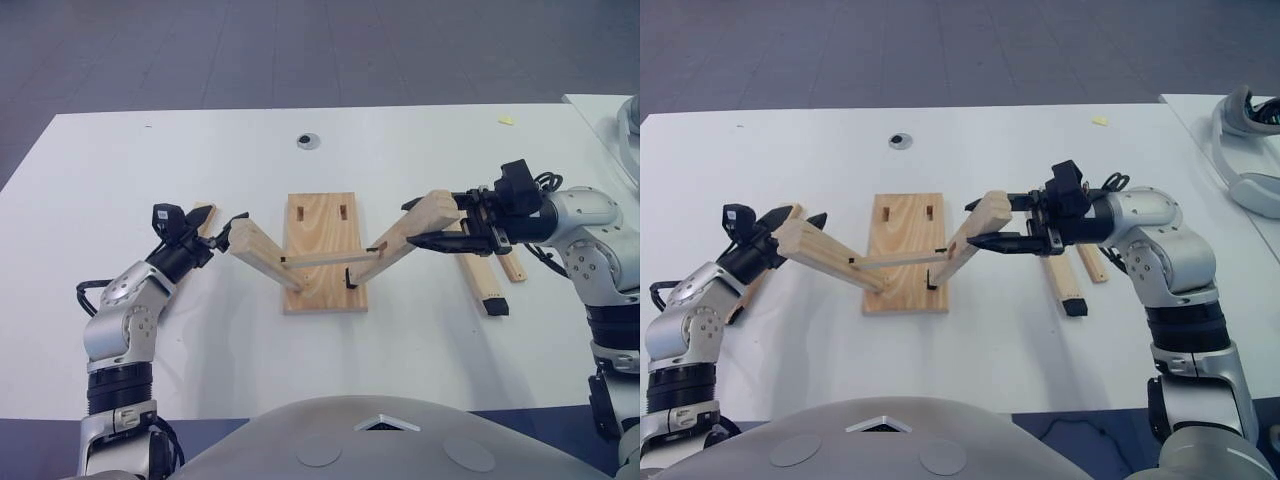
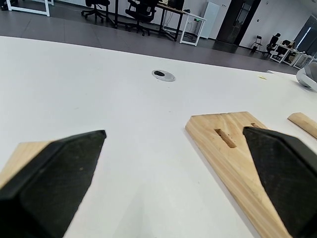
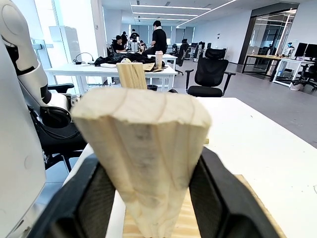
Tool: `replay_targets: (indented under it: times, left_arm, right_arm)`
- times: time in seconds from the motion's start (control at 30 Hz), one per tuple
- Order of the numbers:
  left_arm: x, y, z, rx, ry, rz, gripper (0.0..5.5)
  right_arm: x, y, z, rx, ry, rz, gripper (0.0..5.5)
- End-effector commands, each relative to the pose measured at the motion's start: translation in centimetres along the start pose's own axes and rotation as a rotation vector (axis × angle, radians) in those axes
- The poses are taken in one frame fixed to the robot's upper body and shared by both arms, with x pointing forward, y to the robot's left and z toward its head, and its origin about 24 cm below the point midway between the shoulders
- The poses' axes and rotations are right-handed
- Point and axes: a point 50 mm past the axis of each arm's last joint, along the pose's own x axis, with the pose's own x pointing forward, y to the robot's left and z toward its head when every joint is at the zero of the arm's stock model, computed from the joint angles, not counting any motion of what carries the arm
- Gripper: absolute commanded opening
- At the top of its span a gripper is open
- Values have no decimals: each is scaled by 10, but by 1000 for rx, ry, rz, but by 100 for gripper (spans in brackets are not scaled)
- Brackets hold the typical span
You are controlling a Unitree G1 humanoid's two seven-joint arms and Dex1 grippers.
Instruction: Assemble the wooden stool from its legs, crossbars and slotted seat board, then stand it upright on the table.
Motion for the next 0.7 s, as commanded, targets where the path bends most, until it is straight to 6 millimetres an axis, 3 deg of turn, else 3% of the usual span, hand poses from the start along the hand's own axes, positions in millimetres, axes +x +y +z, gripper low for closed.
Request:
replay_targets:
  times: [0.03, 0.27, 0.7]
  left_arm:
    - [-4, -2, -1, 0, -13, 24, 511]
    - [-4, -5, -5, -10, -14, 28, 511]
    - [-3, -6, -6, -12, -19, 28, 511]
  right_arm:
    - [4, 16, -31, 122, 118, 61, 207]
    - [9, 18, -41, 110, 159, 36, 207]
    - [14, 17, -54, 256, 228, 33, 207]
